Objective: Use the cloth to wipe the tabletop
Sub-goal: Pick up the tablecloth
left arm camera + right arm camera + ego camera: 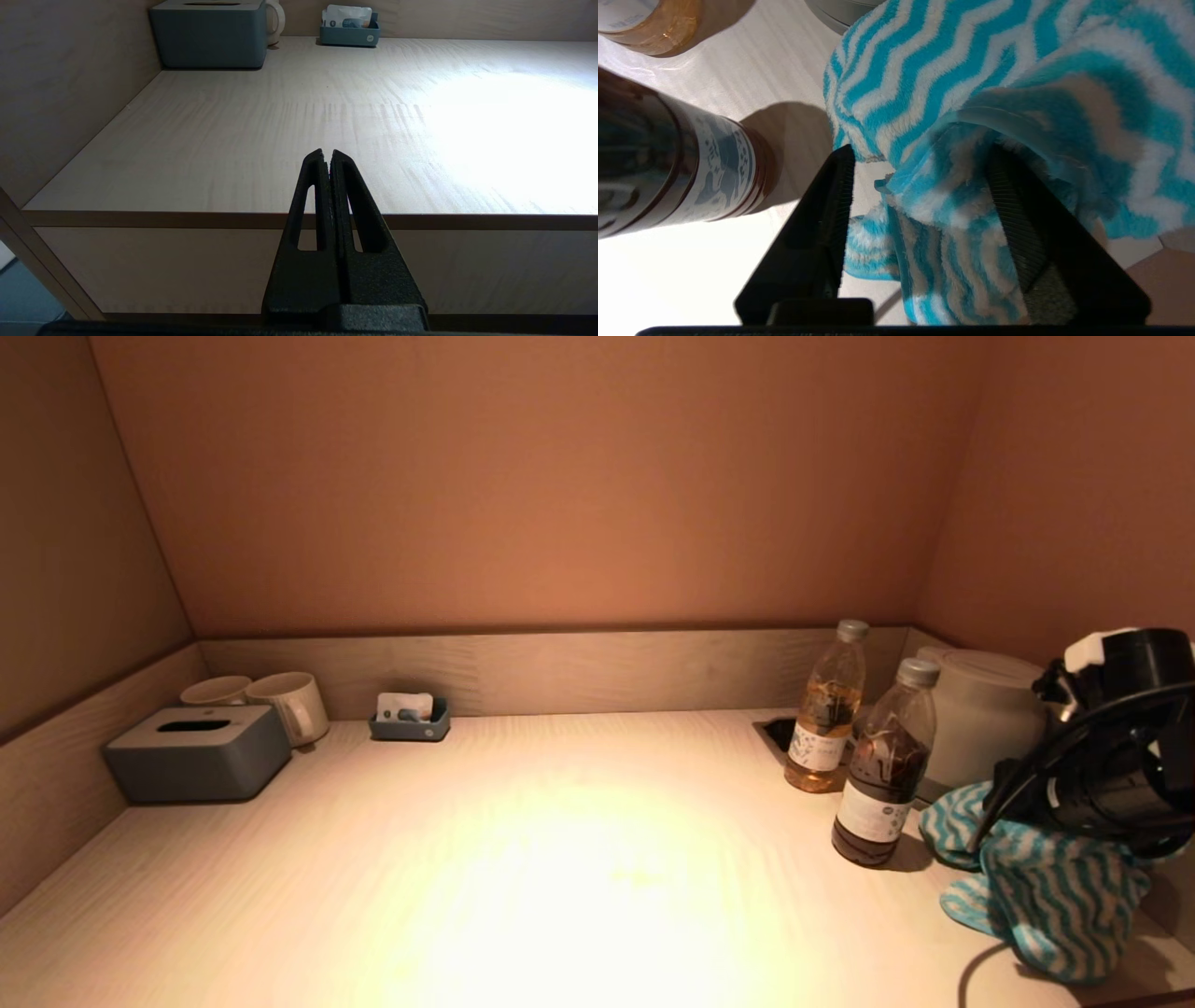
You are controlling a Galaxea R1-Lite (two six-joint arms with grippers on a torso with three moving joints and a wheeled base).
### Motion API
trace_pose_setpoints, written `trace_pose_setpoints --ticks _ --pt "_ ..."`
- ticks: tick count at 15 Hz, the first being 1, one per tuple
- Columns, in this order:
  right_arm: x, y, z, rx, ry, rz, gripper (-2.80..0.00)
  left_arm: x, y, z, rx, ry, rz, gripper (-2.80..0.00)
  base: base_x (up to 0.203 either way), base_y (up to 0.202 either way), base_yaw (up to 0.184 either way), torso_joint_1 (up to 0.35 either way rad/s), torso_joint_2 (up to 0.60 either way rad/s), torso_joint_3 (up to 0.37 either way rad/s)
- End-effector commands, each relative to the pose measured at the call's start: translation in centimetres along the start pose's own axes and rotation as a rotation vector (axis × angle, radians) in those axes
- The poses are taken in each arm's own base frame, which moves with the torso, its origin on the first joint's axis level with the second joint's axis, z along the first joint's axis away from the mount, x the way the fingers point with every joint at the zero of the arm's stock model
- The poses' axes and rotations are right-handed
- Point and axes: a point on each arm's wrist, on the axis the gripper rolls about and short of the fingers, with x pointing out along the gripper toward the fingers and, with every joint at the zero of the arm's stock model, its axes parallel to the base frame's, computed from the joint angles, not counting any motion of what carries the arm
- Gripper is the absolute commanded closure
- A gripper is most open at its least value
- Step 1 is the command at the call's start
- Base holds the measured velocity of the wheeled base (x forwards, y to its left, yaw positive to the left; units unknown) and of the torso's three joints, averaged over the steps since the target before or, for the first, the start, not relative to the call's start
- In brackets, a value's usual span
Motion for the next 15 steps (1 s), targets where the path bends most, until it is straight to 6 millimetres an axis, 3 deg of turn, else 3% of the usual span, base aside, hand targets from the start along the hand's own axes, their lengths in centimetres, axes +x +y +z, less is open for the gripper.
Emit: trace_pose_setpoints --ticks 1,4,7,9,15 --pt "-1.8 -0.3 -0.2 0.004 -0.038 0.005 -2.80 0.0 0.0 0.0 -0.001 -0.001 0.000 0.00 0.000 0.000 0.000 0.000 0.00 0.000" --pt "-4.6 -0.8 -1.0 0.004 -0.098 0.015 -2.80 0.0 0.0 0.0 -0.001 -0.001 0.000 0.00 0.000 0.000 0.000 0.000 0.00 0.000" --pt "-5.4 -1.0 -1.8 0.003 -0.101 0.013 -2.80 0.0 0.0 0.0 -0.001 -0.001 0.000 0.00 0.000 0.000 0.000 0.000 0.00 0.000" --pt "-4.9 -1.0 -2.2 0.002 -0.082 0.010 -2.80 0.0 0.0 0.0 -0.001 -0.001 0.000 0.00 0.000 0.000 0.000 0.000 0.00 0.000" --pt "-1.0 -1.0 -2.3 0.036 0.036 -0.029 -2.80 0.0 0.0 0.0 -0.001 -0.001 0.000 0.00 0.000 0.000 0.000 0.000 0.00 0.000"
